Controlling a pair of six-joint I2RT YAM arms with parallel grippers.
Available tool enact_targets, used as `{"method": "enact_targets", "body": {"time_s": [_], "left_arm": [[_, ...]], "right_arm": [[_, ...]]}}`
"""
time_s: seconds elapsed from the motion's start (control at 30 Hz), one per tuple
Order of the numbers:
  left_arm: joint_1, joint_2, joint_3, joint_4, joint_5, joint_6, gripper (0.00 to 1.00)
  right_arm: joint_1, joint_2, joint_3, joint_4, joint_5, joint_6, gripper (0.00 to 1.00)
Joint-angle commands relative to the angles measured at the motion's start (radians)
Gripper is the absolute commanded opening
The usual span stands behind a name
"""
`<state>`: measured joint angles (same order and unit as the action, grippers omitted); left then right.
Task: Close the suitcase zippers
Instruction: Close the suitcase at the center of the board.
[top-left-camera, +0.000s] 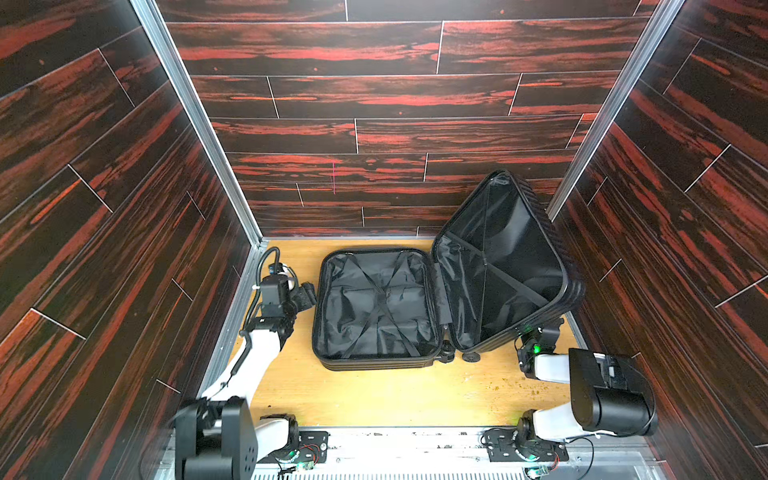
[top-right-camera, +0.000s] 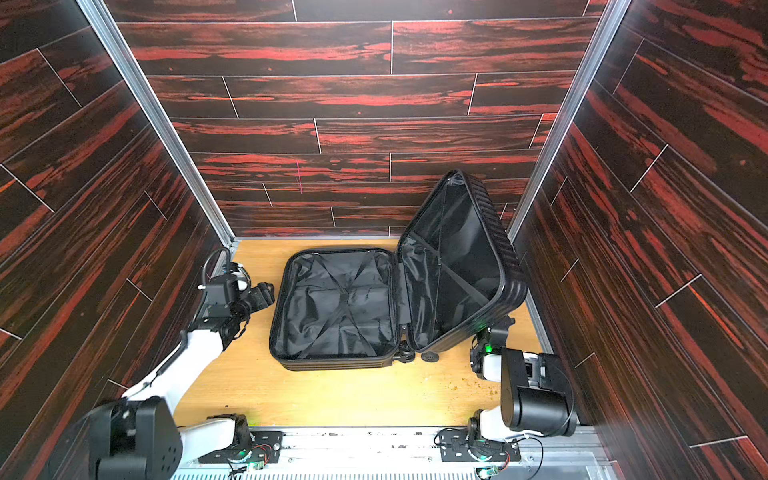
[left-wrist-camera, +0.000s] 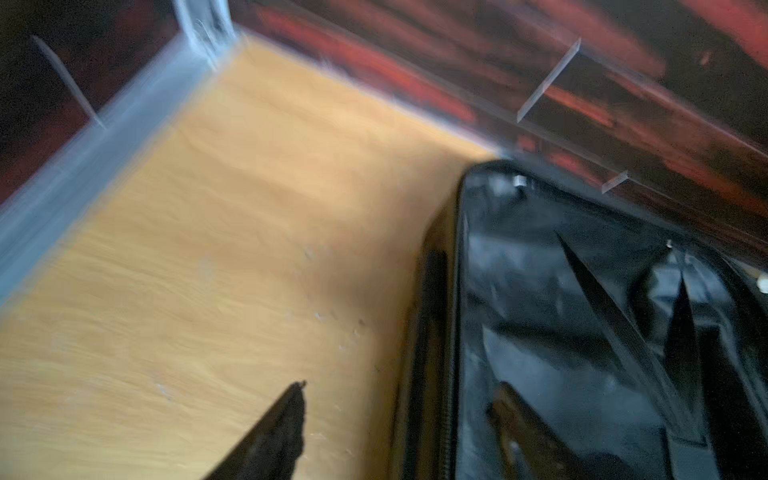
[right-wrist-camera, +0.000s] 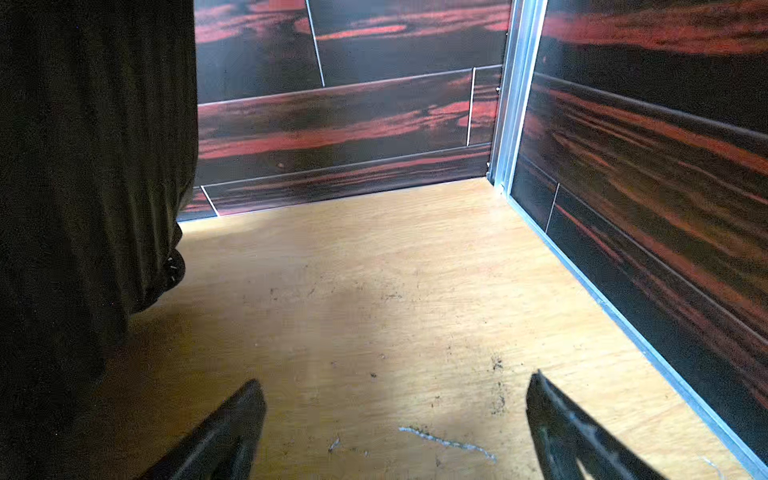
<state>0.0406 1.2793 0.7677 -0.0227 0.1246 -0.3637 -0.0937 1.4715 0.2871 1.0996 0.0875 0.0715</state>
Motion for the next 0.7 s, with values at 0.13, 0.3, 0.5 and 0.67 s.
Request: {"method": "enact_targets", "body": {"time_s": [0.13, 0.3, 0.5, 0.67], "left_arm": [[-0.001, 0.111, 0.079, -0.098, 0.127, -0.001, 0.57], [-0.001, 0.173, 0.105, -0.11, 0.095, 0.005, 0.42], [-0.001, 0.231, 0.128, -0.094, 0.123, 0.006, 0.22], [-0.001, 0.273, 0.139, -0.084, 0.151, -0.001, 0.23]], "right_arm": [[0.003, -0.019, 0.007, -0.021, 0.014, 0.014, 0.99], [0.004, -0.04, 0.014, -0.051, 0.028, 0.019, 0.99], [0.003, -0.079, 0.01, -0.076, 0.055, 0.027, 0.99], [0.004, -0.093, 0.025, -0.115, 0.059, 0.03, 0.99]]}}
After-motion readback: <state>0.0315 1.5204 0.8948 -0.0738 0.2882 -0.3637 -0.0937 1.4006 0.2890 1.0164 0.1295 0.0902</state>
